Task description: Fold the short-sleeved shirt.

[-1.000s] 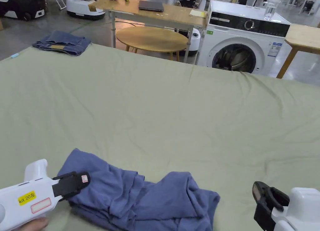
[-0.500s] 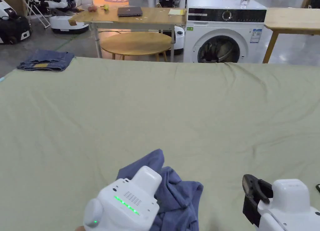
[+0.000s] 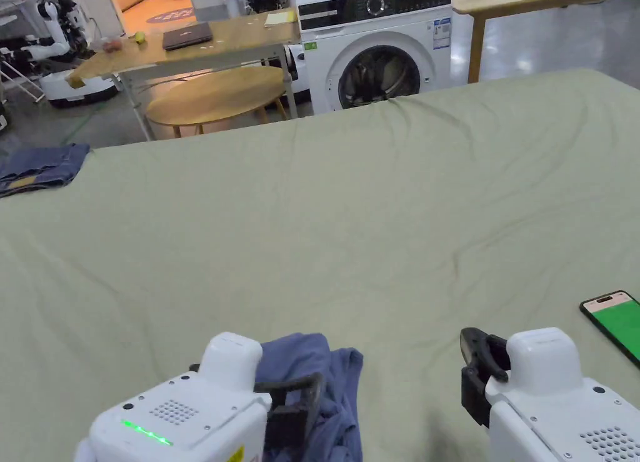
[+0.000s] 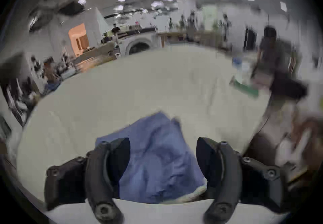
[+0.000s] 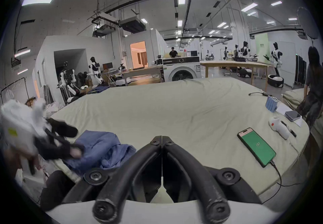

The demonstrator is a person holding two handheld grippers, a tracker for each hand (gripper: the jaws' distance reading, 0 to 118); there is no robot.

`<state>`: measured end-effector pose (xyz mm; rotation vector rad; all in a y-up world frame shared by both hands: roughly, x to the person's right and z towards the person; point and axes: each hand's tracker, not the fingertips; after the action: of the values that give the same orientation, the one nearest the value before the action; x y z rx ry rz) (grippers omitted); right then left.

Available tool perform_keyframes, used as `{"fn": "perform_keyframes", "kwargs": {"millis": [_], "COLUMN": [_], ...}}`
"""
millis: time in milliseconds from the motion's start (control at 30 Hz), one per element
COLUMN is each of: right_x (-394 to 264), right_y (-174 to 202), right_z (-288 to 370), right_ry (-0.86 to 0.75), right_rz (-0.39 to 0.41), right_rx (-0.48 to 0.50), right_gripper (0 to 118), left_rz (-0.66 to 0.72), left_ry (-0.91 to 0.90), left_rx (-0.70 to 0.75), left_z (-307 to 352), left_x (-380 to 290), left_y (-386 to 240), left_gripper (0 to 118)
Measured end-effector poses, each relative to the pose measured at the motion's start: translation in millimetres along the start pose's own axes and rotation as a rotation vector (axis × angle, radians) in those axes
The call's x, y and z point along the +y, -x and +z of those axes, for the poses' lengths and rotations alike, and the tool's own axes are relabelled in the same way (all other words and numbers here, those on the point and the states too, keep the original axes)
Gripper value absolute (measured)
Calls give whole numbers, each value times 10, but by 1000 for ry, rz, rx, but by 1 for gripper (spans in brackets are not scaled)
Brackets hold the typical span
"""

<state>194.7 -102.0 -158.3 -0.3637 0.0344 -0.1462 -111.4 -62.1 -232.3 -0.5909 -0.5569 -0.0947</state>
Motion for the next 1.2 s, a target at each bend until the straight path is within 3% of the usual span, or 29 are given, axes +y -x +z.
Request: {"fn": "perform_keyframes", "kwargs": {"millis": [67, 200, 233, 267, 333, 367, 567, 667, 767, 933, 1133, 1167, 1200], "right_x": [-8, -35, -42, -53, -68, -73, -116, -114, -80, -82, -256, -293, -341], "right_y": [-24, -69, -78, -69, -69, -70, -15, 69, 196, 570, 970, 1000, 1028], "right_z": [-16, -43, -53, -56, -57, -59, -78, -88, -147, -480, -873, -922, -979], "right_ry": [1, 11, 17, 20, 25, 29, 44, 65, 92, 166, 327, 346, 372], "right_rz": [-6, -30, -33, -35, -38, -42, -39, -18, 20, -1, -141, -145, -152], "right_rx": [-3, -5, -4, -5, -8, -6, -3, 5, 37, 165, 353, 361, 374], "right_gripper": [0, 0, 0, 0, 0, 0, 0, 0, 0, 0, 0, 0, 0], "left_rz": [50, 214, 223, 245, 311, 313, 129, 164, 249, 351, 508, 549, 606], "left_ry": [-41, -19, -14, 14, 93, 101, 291, 283, 216, 97, 2, -1, -5], "left_rx": [-3, 54, 91, 79, -17, -59, -160, -158, -178, -143, -72, -93, -114], "left_z": [145, 145, 112, 67, -104, -174, -725, -821, -654, -164, 367, 412, 456], "left_x": [89, 56, 4, -45, -178, -242, -561, -638, -613, -590, -998, -1090, -1201], "left_y": [124, 435, 481, 531, 537, 499, -69, -127, 22, 486, 1171, 1256, 1349], "left_gripper": [85, 85, 79, 64, 9, 6, 6, 6, 6, 6, 6, 12, 28]}}
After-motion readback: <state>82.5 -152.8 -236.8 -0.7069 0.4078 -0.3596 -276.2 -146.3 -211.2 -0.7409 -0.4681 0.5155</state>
